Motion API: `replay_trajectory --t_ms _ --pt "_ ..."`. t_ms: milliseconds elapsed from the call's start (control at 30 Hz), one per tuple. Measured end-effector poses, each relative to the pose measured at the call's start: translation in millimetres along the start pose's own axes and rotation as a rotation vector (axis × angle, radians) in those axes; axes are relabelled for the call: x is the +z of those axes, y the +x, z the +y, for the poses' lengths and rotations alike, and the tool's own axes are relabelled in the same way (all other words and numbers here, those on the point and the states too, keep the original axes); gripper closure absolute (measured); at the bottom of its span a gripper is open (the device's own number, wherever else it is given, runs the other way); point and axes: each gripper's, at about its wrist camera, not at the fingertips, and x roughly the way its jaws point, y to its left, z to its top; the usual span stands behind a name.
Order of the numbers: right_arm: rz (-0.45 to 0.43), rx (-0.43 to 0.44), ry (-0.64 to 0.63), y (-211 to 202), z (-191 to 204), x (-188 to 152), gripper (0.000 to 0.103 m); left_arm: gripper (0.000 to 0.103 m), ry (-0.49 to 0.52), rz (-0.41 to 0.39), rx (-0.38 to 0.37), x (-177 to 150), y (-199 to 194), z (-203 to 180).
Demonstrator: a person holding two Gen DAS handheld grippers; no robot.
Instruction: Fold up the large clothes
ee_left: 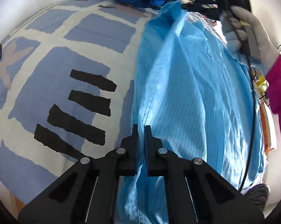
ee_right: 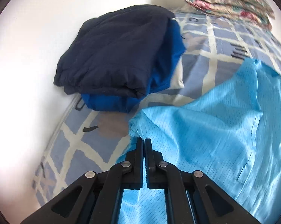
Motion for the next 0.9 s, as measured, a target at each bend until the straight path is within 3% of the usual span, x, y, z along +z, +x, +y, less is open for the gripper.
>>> replay_trajectory --t_ms 33,100,133,233,433,567,633,800,867,900 --pt "0.015 -0.037 -0.034 4.4 7.3 2.6 0.095 0.102 0.002 -0.003 -0.002 -0.2 -1.3 -1.3" --pt "0.032 -0.113 -0.092 11.0 22.4 9.8 0.050 0.102 0.009 -0.005 0.003 -2.8 -5.2 -2.8" --pt "0.032 -0.113 -0.107 13.0 28.5 13.7 0.046 0.103 0.009 -0.002 0.014 -4.9 -7.1 -2.2" --pt "0.074 -0.084 -0.123 27.7 45.1 22.3 0.047 0.103 -0.001 0.003 0.010 -8.9 -10.8 2.5" --pt "0.197 -0.249 -0.130 85.4 68.0 24.2 0.048 0.103 -0.007 -0.006 -0.028 -10.3 -15.9 2.1" --pt "0.236 -0.351 -0.112 115.8 67.2 22.3 0.048 0.103 0.051 -0.002 -0.062 -17.7 -23.9 -11.6" --pt "0.251 -0.370 -0.116 124.3 65.8 19.7 0.047 0.103 0.081 0.016 -0.040 -26.1 -25.0 -14.4" --pt "0.230 -0.311 -0.125 115.0 55.8 20.1 0.044 0.103 0.060 0.042 -0.011 -28.6 -24.9 -5.3" --pt "0.197 -0.239 -0.079 96.7 44.5 20.5 0.044 0.103 0.029 0.045 -0.021 -28.4 -27.4 1.7" --pt "0.179 -0.163 -0.040 83.9 35.1 18.7 0.044 0.103 0.027 0.048 -0.022 -29.9 -29.2 1.7"
